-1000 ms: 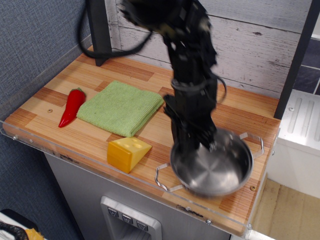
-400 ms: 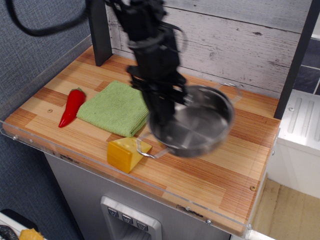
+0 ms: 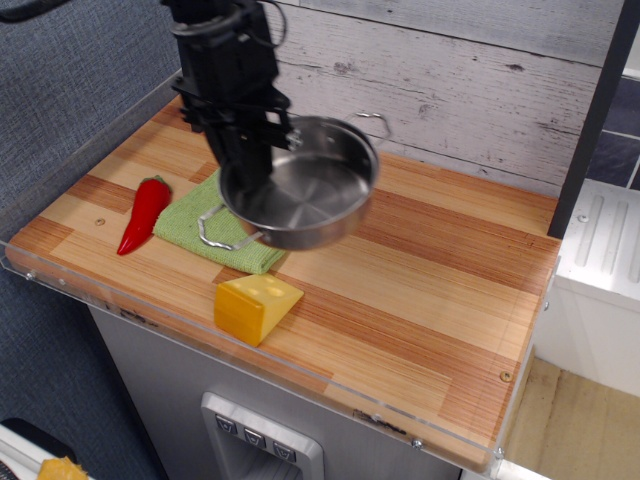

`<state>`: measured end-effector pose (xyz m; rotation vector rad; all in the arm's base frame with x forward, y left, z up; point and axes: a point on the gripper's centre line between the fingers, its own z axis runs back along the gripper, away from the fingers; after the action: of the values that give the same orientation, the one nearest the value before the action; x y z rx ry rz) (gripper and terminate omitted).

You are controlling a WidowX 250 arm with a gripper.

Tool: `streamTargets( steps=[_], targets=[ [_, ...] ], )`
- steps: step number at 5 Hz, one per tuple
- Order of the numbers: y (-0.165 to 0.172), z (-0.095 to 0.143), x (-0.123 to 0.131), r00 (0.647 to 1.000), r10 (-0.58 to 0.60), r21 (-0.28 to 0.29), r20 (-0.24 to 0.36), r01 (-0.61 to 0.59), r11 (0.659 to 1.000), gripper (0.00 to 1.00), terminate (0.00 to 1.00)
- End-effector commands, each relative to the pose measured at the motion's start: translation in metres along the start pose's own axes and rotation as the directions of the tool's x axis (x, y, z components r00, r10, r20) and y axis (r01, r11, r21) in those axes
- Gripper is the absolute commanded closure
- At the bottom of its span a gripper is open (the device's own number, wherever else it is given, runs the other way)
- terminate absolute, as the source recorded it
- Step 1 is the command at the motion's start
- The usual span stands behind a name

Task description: Move the pot and place it onto the green towel

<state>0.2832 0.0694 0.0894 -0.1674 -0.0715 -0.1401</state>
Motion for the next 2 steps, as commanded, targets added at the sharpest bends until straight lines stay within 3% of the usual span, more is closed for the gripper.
streamTargets(
  steps=[1, 2],
  targets=[
    [0.056, 0.008, 0.003, 0.993, 0.115, 0.07, 0.018, -0.116, 0.991, 1.0, 0.0],
    [0.066, -0.006, 0.007, 0.995, 0.103, 0.094, -0.004, -0.102, 0.99, 1.0, 0.0]
  ],
)
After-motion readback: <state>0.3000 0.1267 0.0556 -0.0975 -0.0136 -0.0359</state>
